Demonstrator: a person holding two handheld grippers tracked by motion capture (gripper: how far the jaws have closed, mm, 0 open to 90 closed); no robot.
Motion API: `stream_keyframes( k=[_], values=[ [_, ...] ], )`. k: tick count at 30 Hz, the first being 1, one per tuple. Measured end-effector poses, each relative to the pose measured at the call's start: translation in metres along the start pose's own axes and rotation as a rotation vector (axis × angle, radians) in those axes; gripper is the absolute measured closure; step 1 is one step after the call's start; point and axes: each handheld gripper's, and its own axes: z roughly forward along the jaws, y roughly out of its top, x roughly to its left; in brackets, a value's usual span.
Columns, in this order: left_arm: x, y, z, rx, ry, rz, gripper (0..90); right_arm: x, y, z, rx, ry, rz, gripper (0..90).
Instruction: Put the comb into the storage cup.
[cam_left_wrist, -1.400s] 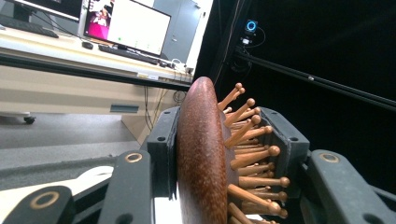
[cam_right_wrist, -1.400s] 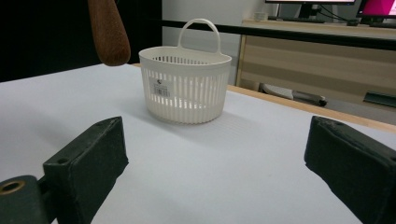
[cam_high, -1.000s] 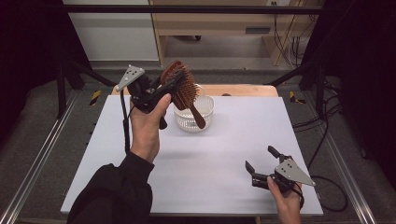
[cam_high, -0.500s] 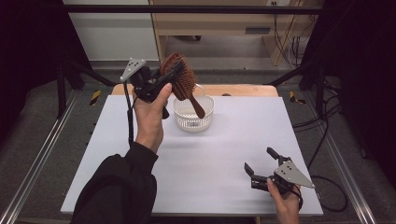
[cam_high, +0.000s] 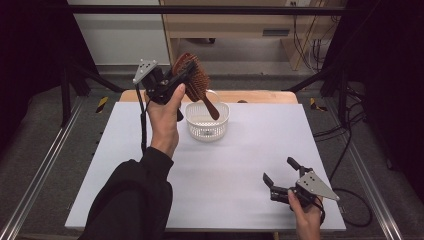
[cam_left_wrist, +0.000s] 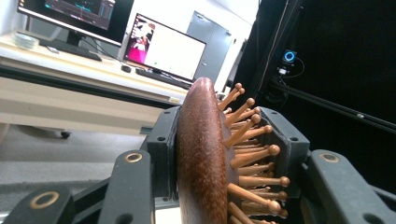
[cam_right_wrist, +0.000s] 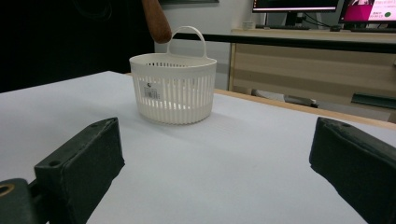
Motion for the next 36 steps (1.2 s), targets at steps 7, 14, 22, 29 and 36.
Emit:
stream_keyframes(
  k=[7, 14, 22, 29, 36],
  values=[
    [0.005, -0.002, 0.003, -0.010, 0.008, -0.002, 52.2, 0.001, -0.001, 0.001, 0.005, 0.007, 0.003, 2.6],
    [0.004, -0.004, 0.007, -0.011, 0.020, 0.016, 52.1, 0.001, -0.002, 0.003, 0.008, 0.019, 0.006, 2.5],
    [0.006, -0.013, 0.016, -0.003, 0.030, 0.030, 52.1, 0.001, -0.002, 0.003, 0.004, 0.024, 0.017, 2.5],
    [0.007, -0.023, 0.025, 0.007, 0.046, 0.042, 52.1, 0.001, -0.003, 0.004, 0.005, 0.035, 0.024, 2.5],
    [0.013, -0.035, 0.034, 0.025, 0.064, 0.055, 52.0, 0.001, -0.003, 0.004, 0.005, 0.039, 0.026, 2.5]
  ],
)
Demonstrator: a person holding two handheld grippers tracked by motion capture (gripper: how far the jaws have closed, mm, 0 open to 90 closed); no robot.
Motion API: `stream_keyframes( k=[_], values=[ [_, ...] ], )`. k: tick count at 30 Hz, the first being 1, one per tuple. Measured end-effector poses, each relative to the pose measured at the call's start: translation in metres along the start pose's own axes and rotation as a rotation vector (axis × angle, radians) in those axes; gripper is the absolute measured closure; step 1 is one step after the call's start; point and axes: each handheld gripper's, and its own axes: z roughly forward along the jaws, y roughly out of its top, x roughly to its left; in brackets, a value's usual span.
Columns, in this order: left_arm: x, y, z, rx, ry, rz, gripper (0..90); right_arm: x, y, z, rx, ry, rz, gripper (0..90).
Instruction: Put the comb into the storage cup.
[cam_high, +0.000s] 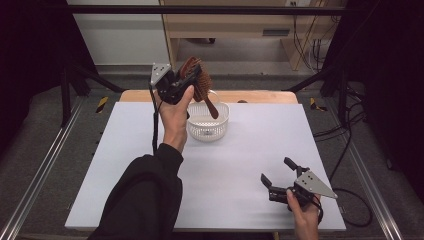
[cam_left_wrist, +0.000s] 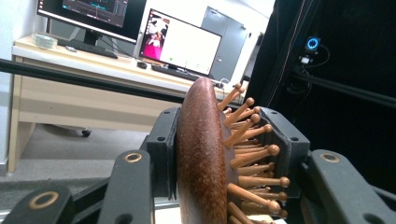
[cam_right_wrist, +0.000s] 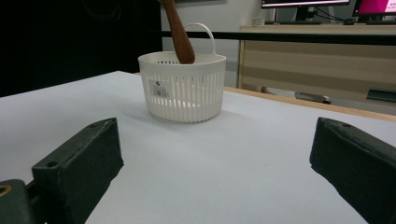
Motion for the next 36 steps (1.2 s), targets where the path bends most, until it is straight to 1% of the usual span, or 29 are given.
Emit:
stream_keyframes(
  k=[4, 9, 13, 19, 29, 36],
  values=[
    [-0.002, -0.006, 0.006, 0.011, 0.002, 0.021, 52.0, 0.000, -0.001, 0.000, 0.001, 0.002, 0.002, 2.5],
    [-0.003, -0.016, 0.013, 0.015, 0.003, 0.001, 51.9, -0.001, -0.001, 0.001, 0.003, 0.006, 0.007, 2.4],
    [-0.003, -0.025, 0.017, 0.025, 0.009, -0.004, 51.9, -0.001, -0.002, 0.001, 0.005, 0.010, 0.008, 2.4],
    [-0.003, -0.035, 0.021, 0.031, 0.007, -0.006, 51.8, -0.001, -0.002, 0.001, 0.007, 0.012, 0.012, 2.4],
    [-0.007, -0.041, 0.025, 0.042, 0.008, 0.017, 51.7, -0.002, -0.002, 0.001, 0.003, 0.016, 0.019, 2.3],
    [-0.007, -0.044, 0.025, 0.042, 0.008, 0.019, 51.7, -0.002, -0.002, 0.001, 0.001, 0.017, 0.019, 2.3]
  ],
)
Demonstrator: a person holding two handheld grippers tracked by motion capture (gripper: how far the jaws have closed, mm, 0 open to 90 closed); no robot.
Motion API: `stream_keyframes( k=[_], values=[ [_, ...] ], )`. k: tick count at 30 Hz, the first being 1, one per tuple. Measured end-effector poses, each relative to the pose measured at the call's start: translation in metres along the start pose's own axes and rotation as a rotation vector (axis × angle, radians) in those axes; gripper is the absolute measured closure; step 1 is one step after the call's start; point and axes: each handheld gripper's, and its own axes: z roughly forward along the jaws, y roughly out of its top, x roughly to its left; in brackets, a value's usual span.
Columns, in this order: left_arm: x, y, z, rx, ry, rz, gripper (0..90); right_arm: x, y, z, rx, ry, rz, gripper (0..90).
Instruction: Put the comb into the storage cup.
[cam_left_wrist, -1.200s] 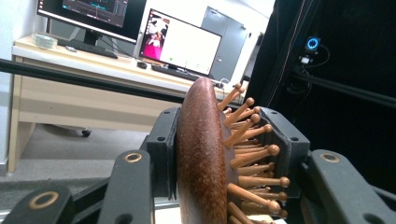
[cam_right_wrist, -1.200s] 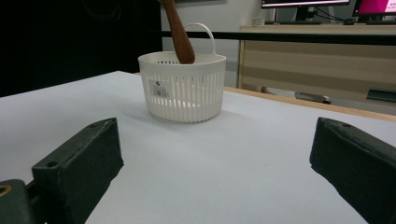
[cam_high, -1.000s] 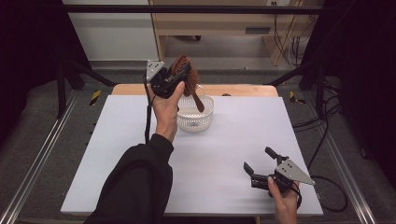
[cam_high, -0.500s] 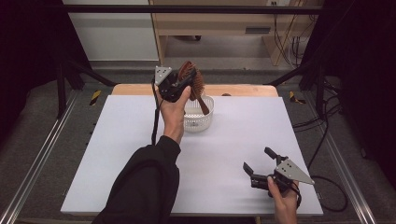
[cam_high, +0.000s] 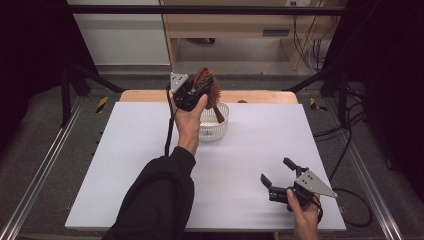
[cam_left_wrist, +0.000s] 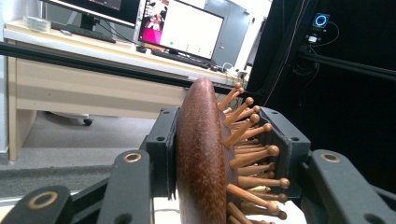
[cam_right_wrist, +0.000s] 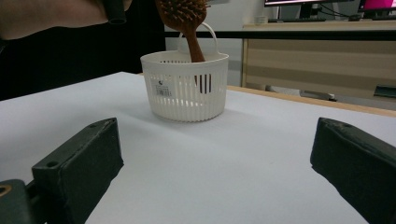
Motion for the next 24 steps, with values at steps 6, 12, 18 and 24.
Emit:
stream_keyframes(
  k=[6, 12, 18, 24],
  values=[
    [0.003, -0.005, 0.000, 0.006, 0.010, -0.003, 51.6, 0.000, 0.000, 0.000, 0.001, 0.002, 0.000, 2.3],
    [0.003, -0.010, 0.001, 0.012, 0.011, 0.001, 51.6, 0.000, 0.000, 0.001, 0.001, 0.003, 0.001, 2.4],
    [0.004, -0.013, 0.002, 0.013, 0.008, 0.004, 51.5, 0.000, 0.000, 0.001, 0.001, 0.004, 0.003, 2.4],
    [0.003, -0.015, 0.003, 0.016, 0.006, 0.014, 51.5, 0.000, -0.001, 0.001, 0.002, 0.006, 0.001, 2.3]
  ],
)
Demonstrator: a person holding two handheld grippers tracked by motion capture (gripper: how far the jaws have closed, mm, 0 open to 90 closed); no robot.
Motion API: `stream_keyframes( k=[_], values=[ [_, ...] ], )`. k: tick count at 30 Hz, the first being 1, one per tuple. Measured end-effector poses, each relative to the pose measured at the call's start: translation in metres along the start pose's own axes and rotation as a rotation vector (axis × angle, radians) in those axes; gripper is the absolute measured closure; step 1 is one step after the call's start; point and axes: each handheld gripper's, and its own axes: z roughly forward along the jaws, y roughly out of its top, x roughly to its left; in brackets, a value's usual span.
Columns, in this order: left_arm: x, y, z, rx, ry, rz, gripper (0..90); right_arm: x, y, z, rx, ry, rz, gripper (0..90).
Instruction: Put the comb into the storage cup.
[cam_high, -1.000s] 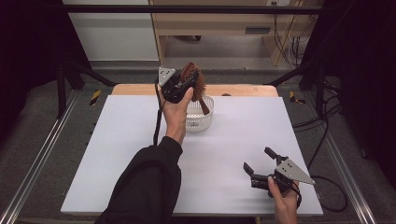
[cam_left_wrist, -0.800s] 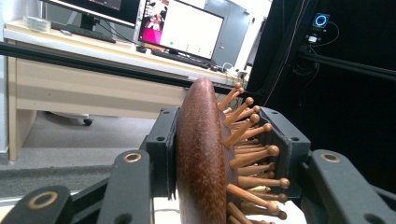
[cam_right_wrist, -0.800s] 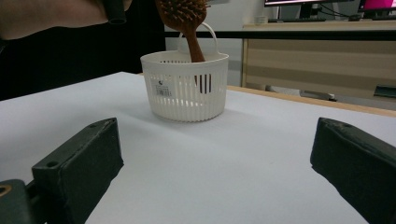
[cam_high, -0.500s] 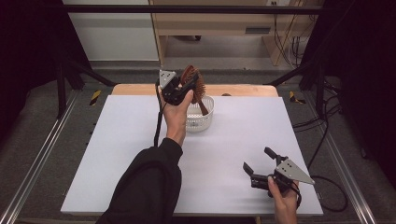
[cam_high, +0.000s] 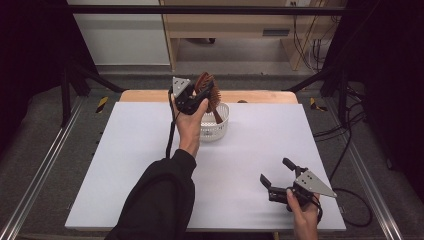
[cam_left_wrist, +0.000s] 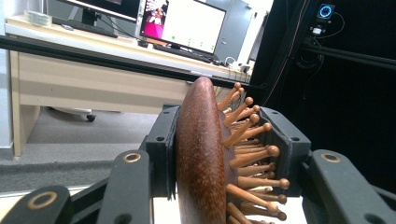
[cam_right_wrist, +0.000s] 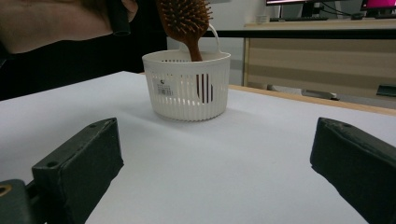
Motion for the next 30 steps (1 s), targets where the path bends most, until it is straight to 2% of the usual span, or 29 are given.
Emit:
stream_keyframes(
  k=[16, 30],
  values=[
    [-0.0028, -0.0049, 0.0028, 0.012, -0.004, 0.015, 51.3, -0.0002, 0.0000, 0.0000, -0.003, 0.002, 0.004, 2.3],
    [-0.0023, -0.0103, 0.0040, 0.018, -0.010, 0.010, 51.3, -0.0007, -0.0002, -0.0001, -0.001, 0.003, 0.007, 2.3]
  ],
)
